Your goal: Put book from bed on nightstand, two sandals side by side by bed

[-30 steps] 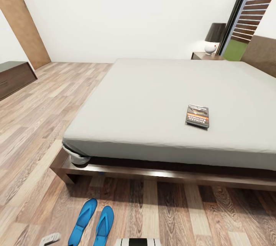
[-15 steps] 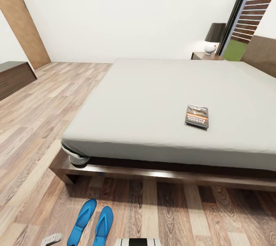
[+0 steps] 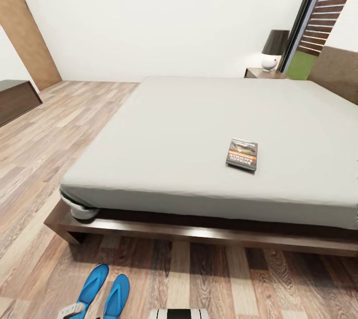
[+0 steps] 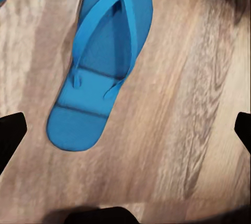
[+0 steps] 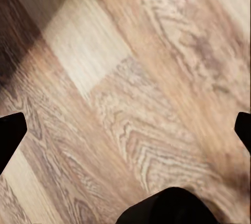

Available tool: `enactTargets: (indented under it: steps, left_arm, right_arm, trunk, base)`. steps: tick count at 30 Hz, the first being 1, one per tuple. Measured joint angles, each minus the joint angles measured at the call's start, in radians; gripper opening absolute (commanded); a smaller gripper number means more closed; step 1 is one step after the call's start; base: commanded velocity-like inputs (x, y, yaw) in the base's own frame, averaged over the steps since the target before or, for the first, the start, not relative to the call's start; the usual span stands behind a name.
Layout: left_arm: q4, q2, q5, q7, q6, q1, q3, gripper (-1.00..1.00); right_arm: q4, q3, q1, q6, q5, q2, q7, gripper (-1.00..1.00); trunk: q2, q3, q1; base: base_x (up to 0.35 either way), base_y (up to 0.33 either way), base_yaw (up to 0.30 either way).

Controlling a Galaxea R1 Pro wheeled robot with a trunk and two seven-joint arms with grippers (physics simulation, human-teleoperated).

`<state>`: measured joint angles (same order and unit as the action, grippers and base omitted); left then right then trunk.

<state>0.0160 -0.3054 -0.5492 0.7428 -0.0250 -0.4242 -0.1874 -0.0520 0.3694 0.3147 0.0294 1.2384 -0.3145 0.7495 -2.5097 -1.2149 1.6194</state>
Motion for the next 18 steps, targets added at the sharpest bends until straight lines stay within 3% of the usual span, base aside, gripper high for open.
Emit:
enactTargets:
  steps: [18]
  left_arm:
    - [0.000,0.023,-0.001,0.000,0.000,0.000,0.001,1.00]
  right_arm:
    - [0.000,0.001,0.000,0.000,0.001,0.002,-0.048,1.00]
  trunk:
    - [0.000,0.000,0.000]
  base:
    - [0.061,-0.253,0.000]
